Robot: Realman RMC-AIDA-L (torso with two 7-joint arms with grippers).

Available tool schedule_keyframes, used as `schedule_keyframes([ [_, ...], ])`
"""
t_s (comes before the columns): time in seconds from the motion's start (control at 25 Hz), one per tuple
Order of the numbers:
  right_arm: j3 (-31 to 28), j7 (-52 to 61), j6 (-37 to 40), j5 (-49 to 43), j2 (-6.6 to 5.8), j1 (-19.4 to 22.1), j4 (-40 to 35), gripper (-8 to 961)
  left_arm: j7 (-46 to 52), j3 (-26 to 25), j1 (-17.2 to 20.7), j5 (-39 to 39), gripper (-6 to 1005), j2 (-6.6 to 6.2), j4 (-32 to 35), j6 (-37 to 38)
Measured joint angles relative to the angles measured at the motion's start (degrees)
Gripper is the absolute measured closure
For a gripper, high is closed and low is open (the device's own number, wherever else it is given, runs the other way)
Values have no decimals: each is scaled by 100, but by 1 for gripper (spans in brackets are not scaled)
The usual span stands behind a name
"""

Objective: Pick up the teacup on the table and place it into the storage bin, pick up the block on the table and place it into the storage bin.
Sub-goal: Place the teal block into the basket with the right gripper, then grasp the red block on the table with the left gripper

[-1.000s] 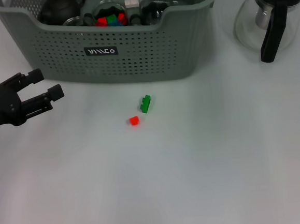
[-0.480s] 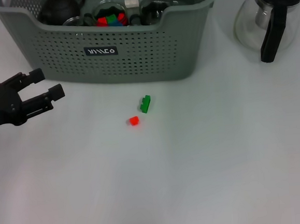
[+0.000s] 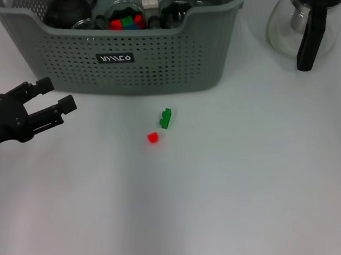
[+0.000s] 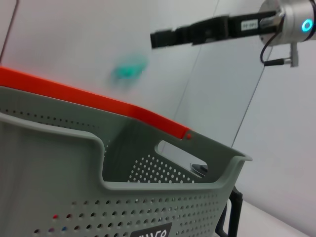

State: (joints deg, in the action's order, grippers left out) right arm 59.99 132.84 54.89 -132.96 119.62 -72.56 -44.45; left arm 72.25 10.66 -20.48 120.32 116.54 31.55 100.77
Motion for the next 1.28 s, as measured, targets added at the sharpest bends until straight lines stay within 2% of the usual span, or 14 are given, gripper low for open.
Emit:
schedule_keyframes([
  [0.08,34,62,-108,-238,41,-85,112,580,0,5,-1,0,139,0,0,-11],
  [0.4,214,663,-22,-780,9,-146,168,897,-15,20,-55,1,139,0,-57,-14],
  [0.52,188,602,7,-538,39,7,-143,831,-9,23,-68,19,139,0,-59,-14],
  [0.6,209,393,64,-47,59,299,-640,787,-4,23,-67,34,139,0,-61,-15],
  [0.8,368,-839,454,2518,51,1529,-1706,672,-2,9,-20,23,139,5,-61,-14],
  [0.92,266,-1680,1162,3974,19,2208,-1750,602,-2,-3,-9,22,139,2,-62,-18],
  [1.04,121,-2308,2000,4880,36,2892,-1728,532,0,-3,-16,14,139,-18,-62,-74],
  [1.16,84,-2659,2707,5372,37,3494,-1725,410,0,-3,-23,18,139,-23,-61,-142],
  [1.28,97,-2953,3250,5477,47,3928,-1676,287,0,-3,-39,35,139,-24,-61,-203],
])
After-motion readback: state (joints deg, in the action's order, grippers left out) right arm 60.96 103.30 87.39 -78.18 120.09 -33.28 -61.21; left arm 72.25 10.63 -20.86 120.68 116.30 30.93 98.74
